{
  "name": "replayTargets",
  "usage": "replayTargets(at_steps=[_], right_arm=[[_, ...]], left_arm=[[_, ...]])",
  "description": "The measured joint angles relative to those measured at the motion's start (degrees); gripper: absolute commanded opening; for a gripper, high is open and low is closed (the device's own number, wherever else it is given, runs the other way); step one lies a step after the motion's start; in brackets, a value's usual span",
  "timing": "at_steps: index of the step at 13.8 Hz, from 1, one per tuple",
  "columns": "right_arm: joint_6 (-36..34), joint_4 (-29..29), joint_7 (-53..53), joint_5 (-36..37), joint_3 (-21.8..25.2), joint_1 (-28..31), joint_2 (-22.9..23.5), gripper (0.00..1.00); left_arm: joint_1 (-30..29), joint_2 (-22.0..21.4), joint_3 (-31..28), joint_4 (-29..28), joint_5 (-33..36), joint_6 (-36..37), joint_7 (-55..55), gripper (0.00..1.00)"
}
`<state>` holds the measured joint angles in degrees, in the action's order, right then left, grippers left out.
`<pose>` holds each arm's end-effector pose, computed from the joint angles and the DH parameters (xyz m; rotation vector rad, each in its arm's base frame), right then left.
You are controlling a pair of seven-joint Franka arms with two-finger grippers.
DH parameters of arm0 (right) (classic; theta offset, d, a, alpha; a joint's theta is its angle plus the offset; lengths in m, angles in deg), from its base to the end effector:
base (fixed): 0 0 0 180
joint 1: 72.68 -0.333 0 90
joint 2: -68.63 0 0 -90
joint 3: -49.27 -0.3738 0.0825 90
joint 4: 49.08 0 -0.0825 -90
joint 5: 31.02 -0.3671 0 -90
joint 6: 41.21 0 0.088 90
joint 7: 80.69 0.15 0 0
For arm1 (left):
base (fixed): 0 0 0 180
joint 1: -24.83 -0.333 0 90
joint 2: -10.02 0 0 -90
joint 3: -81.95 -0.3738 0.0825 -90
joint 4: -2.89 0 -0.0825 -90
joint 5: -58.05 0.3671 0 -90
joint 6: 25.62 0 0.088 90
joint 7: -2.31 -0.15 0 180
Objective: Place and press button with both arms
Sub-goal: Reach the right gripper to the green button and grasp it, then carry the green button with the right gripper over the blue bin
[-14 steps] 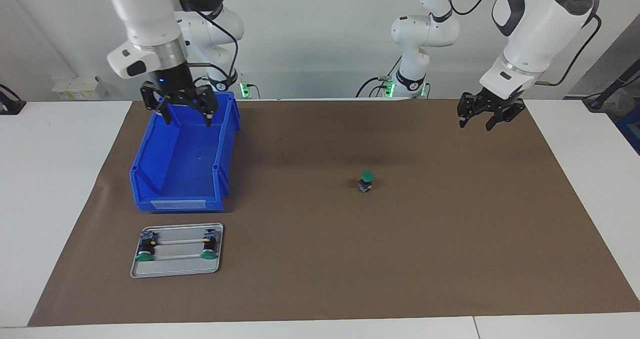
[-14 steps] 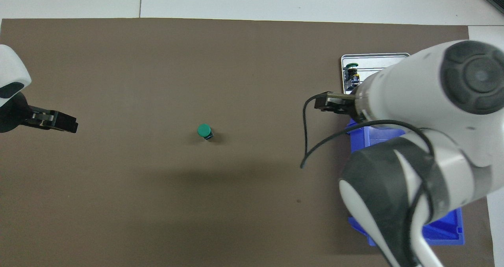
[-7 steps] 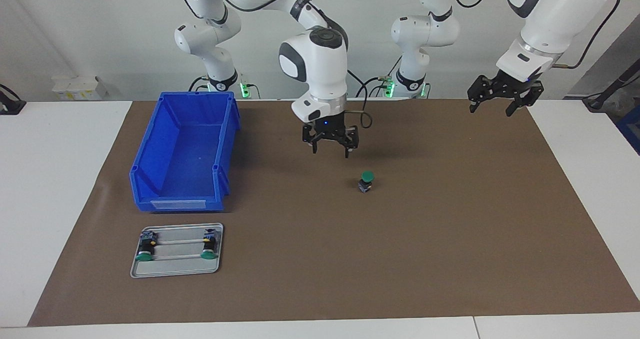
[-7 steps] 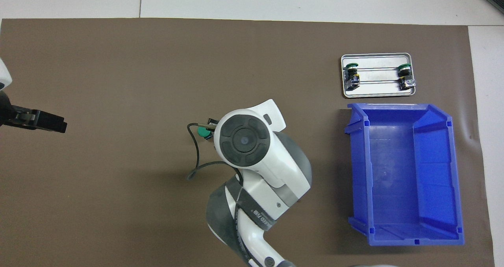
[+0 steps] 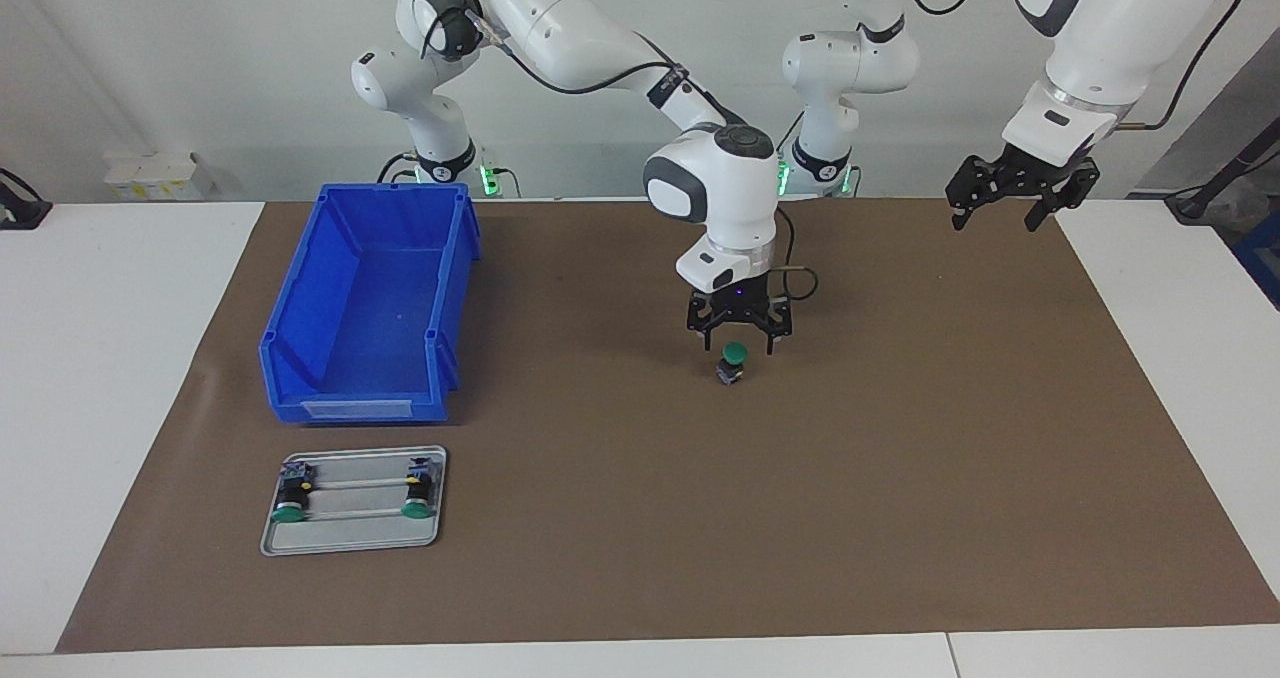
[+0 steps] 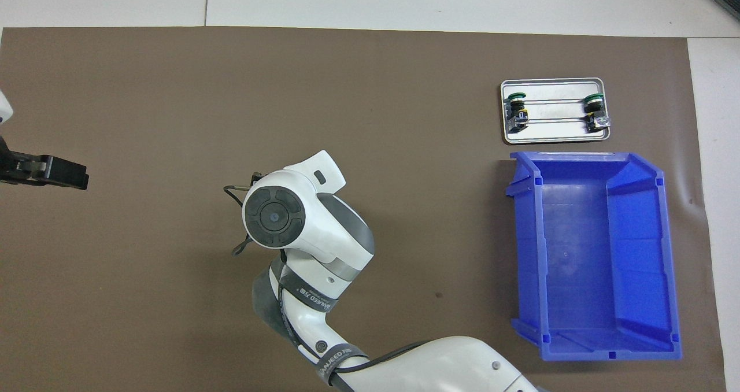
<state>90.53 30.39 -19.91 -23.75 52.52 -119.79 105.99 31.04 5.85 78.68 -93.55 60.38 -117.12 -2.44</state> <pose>0.5607 0.5437 0.3669 -2.9771 0.3092 -0.4042 0.5109 -0.0191 0.6286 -3.0981 0.2106 0.0219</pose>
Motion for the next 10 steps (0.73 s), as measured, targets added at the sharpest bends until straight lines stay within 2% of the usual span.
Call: replayTargets(at_steps=[5, 6, 7, 10], right_arm=[[0.83, 0.72, -0.16, 1.84, 0.00, -0.10, 0.71, 1.00], [0.78, 1.49, -0.20, 1.92, 0.00, -0.20, 0.72, 0.96], [0.76, 2.07, -0.20, 1.99, 0.00, -0.32, 0.72, 0.80], [0.75, 2.44, -0.74, 2.11, 0.00, -0.46, 0.70, 0.23]], left_arm=[[-0.06, -0.30, -0.02, -2.85, 0.16, -4.02, -0.63, 0.99], [-0.35, -0.47, -0.02, -3.51, 0.19, -4.49, -0.77, 0.99], [-0.66, -0.65, -0.02, -3.87, 0.20, -4.62, -0.97, 0.99], [-0.91, -1.34, 0.01, -4.46, 0.20, -4.69, -1.11, 0.99]])
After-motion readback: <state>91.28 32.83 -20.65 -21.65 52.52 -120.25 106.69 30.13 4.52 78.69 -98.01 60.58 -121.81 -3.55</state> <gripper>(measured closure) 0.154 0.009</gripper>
